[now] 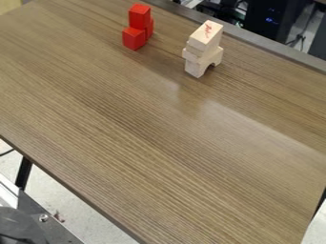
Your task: Move the rectangular block put on top of the red arch
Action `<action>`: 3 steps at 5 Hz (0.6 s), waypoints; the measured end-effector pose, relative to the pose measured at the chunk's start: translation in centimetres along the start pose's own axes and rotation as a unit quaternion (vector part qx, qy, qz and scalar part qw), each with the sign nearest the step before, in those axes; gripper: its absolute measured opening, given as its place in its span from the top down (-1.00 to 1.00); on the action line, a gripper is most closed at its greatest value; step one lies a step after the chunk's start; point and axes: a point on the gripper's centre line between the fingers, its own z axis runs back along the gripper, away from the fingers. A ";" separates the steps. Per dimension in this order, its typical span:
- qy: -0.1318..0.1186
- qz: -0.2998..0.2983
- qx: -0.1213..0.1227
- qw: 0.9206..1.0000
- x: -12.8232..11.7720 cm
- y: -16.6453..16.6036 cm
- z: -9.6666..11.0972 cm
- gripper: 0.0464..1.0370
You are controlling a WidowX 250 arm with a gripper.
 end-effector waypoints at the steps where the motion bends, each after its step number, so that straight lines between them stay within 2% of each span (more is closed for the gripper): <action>1: 0.022 0.001 -0.006 1.000 -1.1 -0.3 -1.3 -0.93; 2: 0.023 0.006 -0.030 0.999 -1.4 -1.2 -1.1 -0.93; 3: 0.007 0.002 -0.048 0.999 -0.9 -2.1 0.3 -0.93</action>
